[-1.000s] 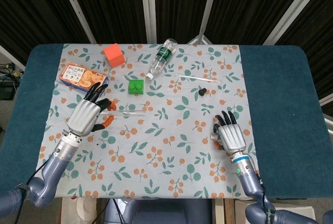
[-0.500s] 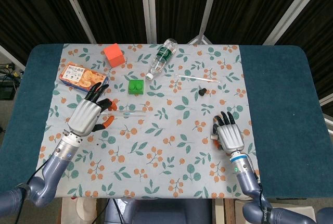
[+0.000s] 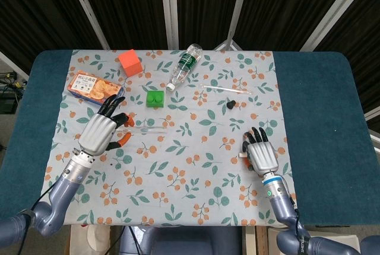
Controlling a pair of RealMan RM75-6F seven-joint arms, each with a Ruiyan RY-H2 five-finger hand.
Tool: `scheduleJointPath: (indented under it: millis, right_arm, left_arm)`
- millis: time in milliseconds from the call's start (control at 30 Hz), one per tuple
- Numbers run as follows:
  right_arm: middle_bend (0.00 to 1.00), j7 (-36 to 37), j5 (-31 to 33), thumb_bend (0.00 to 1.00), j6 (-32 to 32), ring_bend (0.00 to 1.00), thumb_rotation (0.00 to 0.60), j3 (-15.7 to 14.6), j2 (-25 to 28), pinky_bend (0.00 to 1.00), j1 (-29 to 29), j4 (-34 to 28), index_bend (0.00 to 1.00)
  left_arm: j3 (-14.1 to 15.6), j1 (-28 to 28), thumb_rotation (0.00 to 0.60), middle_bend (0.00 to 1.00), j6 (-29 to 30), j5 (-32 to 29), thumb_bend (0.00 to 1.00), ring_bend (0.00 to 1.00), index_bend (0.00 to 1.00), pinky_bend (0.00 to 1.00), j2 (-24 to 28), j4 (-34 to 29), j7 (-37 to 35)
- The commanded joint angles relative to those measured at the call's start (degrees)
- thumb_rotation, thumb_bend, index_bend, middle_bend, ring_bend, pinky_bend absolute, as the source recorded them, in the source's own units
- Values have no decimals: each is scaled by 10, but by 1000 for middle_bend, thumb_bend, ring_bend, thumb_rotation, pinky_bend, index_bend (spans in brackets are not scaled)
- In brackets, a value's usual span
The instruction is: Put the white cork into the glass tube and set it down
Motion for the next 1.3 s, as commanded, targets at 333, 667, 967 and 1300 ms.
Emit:
scheduleJointPath:
  millis: [333,667,967,1300]
  right_arm:
    - [211,5,-19,439,28,26,600,34,46,23,18,-57,562]
    - [211,-14,-6,439,42,26,600,81,100,23,41,-113,562]
    - [211,-22,-112,438,87,26,600,66,116,23,69,-60,562]
    - [211,-24,-158,438,110,26,600,63,92,24,97,-10,562]
  left_arm:
    - [-18,-34,600,594,-41,-18,752,89,543,0,-53,47,-41]
    - [-44,-72,600,594,-40,-26,752,89,543,0,-169,182,-141]
    - [-59,-82,600,594,-50,-58,752,89,543,0,-224,236,-170]
    - [-68,-94,600,594,-71,-78,752,89,543,0,-240,250,-158]
